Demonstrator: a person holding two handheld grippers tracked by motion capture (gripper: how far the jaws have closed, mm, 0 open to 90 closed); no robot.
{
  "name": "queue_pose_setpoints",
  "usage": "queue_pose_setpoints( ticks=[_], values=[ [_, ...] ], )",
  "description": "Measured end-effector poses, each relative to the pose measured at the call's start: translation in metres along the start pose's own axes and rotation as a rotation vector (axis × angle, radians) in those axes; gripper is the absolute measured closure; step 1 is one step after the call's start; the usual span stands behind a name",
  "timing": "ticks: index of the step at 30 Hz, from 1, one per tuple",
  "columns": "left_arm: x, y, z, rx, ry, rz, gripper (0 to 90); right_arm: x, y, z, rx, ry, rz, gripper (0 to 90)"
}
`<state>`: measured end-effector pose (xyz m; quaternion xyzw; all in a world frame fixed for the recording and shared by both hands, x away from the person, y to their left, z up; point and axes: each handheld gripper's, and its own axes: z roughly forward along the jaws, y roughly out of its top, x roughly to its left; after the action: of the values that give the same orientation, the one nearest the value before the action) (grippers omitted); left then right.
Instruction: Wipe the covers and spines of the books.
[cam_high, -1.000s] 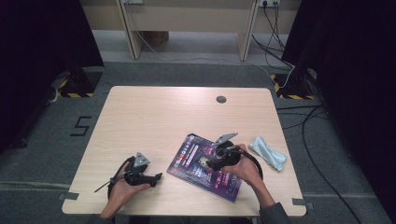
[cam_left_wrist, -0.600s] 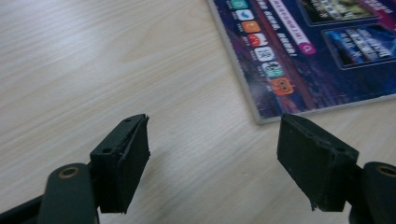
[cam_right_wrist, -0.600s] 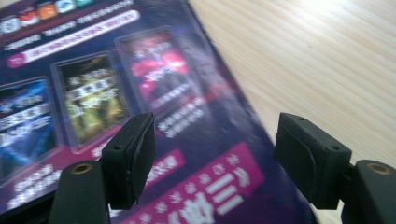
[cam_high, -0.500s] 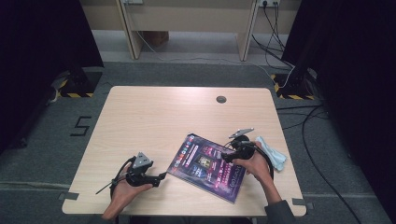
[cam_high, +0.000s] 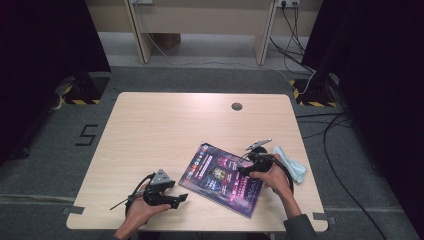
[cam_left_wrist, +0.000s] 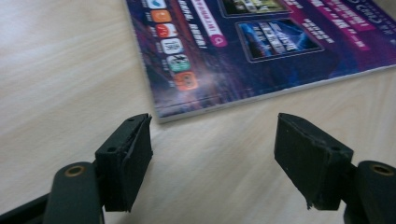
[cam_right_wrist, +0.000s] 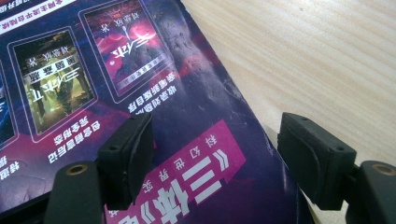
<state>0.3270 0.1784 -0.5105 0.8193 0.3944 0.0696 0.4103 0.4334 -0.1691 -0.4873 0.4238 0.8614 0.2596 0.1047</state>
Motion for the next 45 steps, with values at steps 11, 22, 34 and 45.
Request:
queue_pose_setpoints(
  ticks=[11,22,34,45],
  values=[
    [-0.004,0.003,0.01,-0.005,-0.039,-0.044,27.3,0.017,-0.01,-0.007,0.041,0.045,-0.027,27.0],
    [0.012,0.018,0.023,-0.04,0.027,-0.097,23.6,0.028,-0.03,-0.017,0.043,0.103,-0.05,28.5],
    [0.024,0.042,0.05,-0.054,0.128,-0.033,21.5,0.043,-0.043,-0.024,0.056,0.14,-0.065,28.2],
    [0.017,0.043,0.048,-0.073,0.123,-0.016,24.1,0.036,-0.047,-0.025,0.015,0.165,-0.05,32.6]
  ],
)
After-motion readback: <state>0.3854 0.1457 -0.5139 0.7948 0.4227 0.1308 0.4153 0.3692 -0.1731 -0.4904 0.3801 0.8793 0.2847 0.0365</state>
